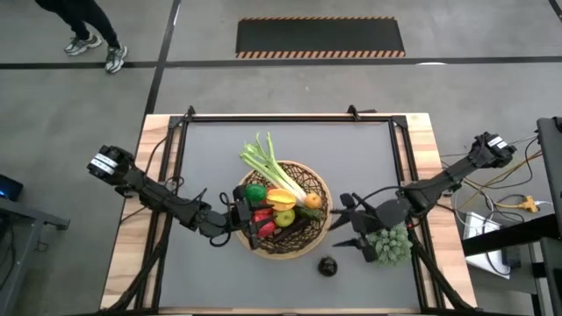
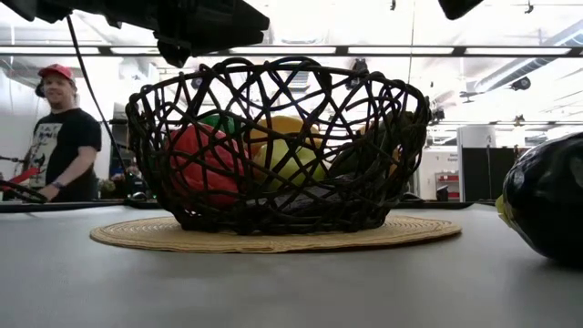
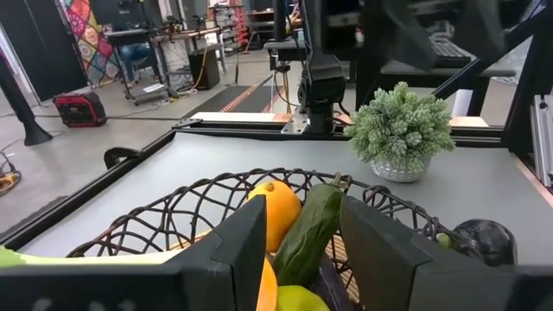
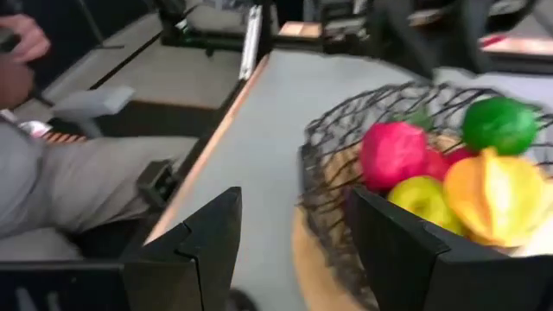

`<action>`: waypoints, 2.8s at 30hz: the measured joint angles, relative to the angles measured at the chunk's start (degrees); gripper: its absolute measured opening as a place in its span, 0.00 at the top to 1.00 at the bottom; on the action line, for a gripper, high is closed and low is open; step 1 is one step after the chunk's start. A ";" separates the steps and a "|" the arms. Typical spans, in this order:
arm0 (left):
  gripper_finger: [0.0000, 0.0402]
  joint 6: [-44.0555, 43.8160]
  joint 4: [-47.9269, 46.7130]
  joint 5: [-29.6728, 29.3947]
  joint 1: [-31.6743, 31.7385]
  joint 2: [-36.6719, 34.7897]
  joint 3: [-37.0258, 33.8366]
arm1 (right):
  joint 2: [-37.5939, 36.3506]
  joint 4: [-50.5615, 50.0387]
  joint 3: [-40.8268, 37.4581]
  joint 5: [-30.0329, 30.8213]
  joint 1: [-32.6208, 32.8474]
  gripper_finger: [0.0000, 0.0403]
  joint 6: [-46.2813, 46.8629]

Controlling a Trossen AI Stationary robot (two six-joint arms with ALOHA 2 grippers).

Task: Build produce basket
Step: Put the mangosteen into the wire basket

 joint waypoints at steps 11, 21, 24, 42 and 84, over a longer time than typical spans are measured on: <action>0.67 0.05 0.02 0.01 0.08 -0.02 0.08 | 9.77 -16.59 12.11 1.23 8.64 0.50 6.00; 0.67 2.99 0.04 0.00 0.10 -0.13 0.39 | 22.54 -30.25 22.75 1.07 14.60 0.50 10.34; 0.67 3.03 0.04 0.00 0.10 -0.17 0.40 | 25.38 -30.65 24.53 0.89 15.03 0.50 12.54; 0.67 4.54 0.03 0.00 0.08 -0.17 0.43 | 37.14 -38.38 32.72 10.20 14.35 0.33 22.22; 0.67 13.79 -0.12 0.00 -0.27 -10.05 -0.08 | 45.24 -39.82 30.23 10.72 14.08 0.51 38.11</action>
